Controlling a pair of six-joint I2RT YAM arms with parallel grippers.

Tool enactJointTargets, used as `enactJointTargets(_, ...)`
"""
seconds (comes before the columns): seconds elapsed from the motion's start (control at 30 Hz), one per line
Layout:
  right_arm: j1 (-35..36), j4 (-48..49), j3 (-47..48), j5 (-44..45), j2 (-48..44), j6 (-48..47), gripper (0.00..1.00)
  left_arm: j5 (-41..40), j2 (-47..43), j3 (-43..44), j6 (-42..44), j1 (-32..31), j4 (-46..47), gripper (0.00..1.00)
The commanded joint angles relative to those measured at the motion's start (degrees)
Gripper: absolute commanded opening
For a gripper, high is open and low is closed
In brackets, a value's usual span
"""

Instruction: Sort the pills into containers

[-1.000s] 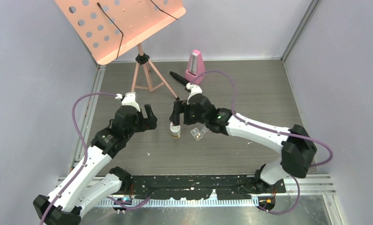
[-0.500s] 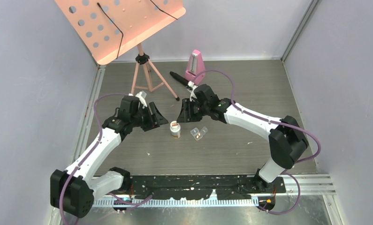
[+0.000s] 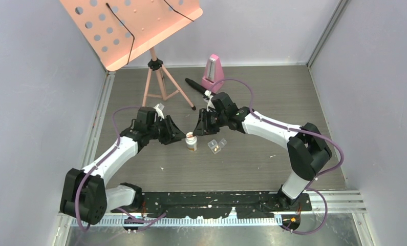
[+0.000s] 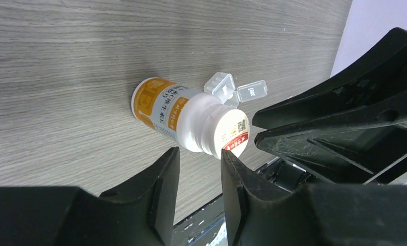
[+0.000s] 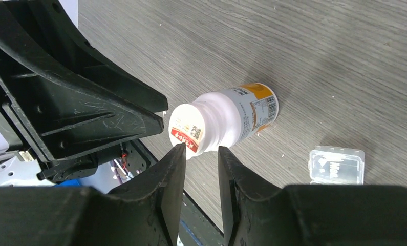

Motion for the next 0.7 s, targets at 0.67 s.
enactJointTargets(0.67,-0.47,4.65,-1.02,-3.98,2.3,0.56,0.31,7.08,3.93,-2.07,-0.62,1.3,7.26,0.26)
